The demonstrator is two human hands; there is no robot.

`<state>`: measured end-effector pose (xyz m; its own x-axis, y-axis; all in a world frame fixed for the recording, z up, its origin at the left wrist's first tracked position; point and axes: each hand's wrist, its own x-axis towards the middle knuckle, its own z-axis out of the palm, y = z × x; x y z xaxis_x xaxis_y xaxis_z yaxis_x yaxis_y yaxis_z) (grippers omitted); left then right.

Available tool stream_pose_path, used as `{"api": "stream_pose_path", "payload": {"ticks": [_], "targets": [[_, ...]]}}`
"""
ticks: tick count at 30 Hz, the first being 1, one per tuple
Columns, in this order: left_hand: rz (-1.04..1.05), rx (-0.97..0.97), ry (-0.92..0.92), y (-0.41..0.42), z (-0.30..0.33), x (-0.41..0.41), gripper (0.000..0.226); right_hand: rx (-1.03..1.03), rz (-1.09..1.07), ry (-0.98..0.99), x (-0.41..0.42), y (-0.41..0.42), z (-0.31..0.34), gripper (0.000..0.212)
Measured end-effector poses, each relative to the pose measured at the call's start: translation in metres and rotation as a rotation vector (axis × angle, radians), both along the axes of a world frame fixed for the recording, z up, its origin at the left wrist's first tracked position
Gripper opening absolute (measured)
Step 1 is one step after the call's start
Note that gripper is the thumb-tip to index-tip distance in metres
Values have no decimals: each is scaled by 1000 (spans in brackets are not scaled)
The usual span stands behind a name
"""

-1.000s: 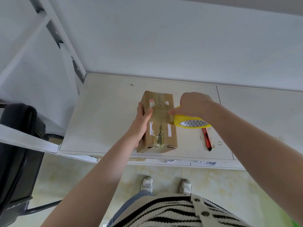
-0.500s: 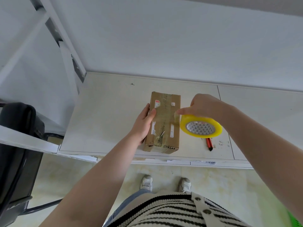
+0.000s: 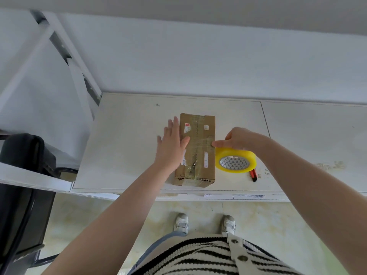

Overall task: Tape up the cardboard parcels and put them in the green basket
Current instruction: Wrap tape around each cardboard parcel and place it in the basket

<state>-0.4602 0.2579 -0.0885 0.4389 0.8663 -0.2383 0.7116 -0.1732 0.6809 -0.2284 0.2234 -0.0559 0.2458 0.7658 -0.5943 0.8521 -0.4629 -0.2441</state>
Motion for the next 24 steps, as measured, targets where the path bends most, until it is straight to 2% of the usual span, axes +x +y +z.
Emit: {"api": "stream_pose_path", "payload": {"ticks": [1,3,7,11,16,21,24], "targets": [[-33,180,155,0,2,4,68,1,3,0,1,0,-1,61],[-94,400,270,-4,9,17,67,9,7,10,1,0,-2,63],[-252,559,416,-18,4,44,69,32,29,16,1,1,-4,67],[-271,540,466,-16,-2,44,66,50,-6,65,2,-1,-11,71],[-253,507,438,-14,0,41,66,68,-51,126,4,-5,-18,63],[-261,524,490,-15,0,41,68,137,1,172,4,-9,-18,65],[-252,510,481,-13,1,37,73,182,34,286,13,-19,-12,59]]}}
